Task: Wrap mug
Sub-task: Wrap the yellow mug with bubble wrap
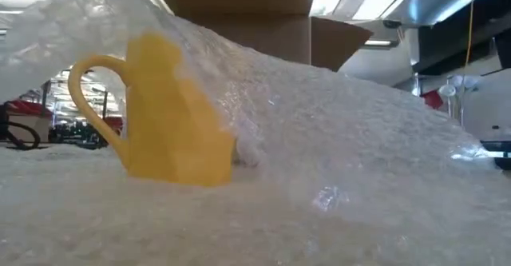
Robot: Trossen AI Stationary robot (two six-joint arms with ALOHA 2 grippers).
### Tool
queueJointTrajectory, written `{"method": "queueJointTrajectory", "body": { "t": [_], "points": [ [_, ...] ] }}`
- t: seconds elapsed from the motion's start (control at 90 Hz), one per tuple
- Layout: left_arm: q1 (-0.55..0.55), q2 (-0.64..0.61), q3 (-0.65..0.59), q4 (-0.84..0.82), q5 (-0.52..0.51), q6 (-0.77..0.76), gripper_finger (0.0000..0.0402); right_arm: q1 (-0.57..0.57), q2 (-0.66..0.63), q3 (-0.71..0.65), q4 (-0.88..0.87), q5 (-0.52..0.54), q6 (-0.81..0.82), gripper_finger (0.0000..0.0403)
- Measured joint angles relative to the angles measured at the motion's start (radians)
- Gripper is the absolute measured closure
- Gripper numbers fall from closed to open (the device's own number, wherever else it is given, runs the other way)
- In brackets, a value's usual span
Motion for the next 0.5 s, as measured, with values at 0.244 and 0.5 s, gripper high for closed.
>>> {"method": "queueJointTrajectory", "body": {
  "t": [0.244,0.5],
  "points": [
    [-0.034,0.016,0.0,0.086,-0.003,0.02,0.0402,0.139,-0.202,-0.376,0.076,0.13,0.24,0.0402],
    [-0.039,0.016,0.0,0.109,-0.005,0.028,0.0402,0.338,-0.591,-0.998,0.353,0.308,0.751,0.0403]
  ]
}}
